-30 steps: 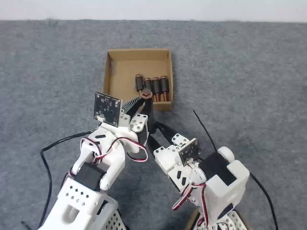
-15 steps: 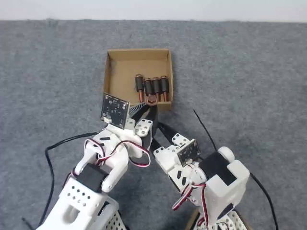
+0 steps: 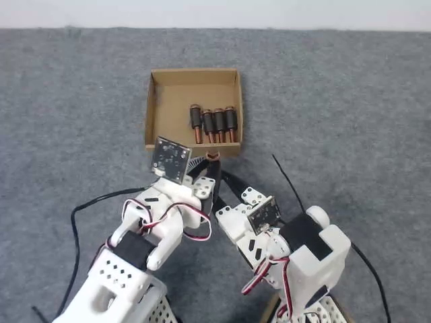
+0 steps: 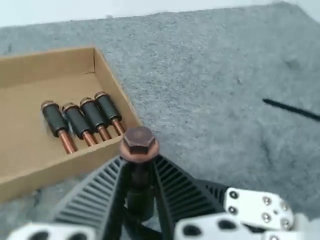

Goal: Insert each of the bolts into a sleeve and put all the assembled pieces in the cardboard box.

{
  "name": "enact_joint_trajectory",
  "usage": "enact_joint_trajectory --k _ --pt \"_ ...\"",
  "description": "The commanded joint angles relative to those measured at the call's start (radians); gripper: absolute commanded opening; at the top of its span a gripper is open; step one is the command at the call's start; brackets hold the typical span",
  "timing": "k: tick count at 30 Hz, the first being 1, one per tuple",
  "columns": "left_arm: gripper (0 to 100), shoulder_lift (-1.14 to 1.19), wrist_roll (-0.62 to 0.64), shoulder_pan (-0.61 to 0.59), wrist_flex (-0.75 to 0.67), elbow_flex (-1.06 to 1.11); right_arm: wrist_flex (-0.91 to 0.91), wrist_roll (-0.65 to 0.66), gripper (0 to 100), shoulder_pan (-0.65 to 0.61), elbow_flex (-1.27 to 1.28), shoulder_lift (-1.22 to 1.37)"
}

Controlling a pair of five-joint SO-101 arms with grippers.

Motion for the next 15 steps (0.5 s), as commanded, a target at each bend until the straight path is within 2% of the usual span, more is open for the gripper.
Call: enact_joint_trajectory --k 1,10,15 --pt "1 -0.002 -0.063 0.014 0.005 -0.001 -0.028 0.023 0.6 0.004 0.011 -0.064" --pt "1 -0.002 -0.071 0.014 0.005 0.062 -0.028 0.023 0.6 0.004 0.011 -0.064" --pt "3 -0.002 -0.071 0.014 -0.077 0.105 -0.028 0.023 0.6 0.005 0.011 -0.064"
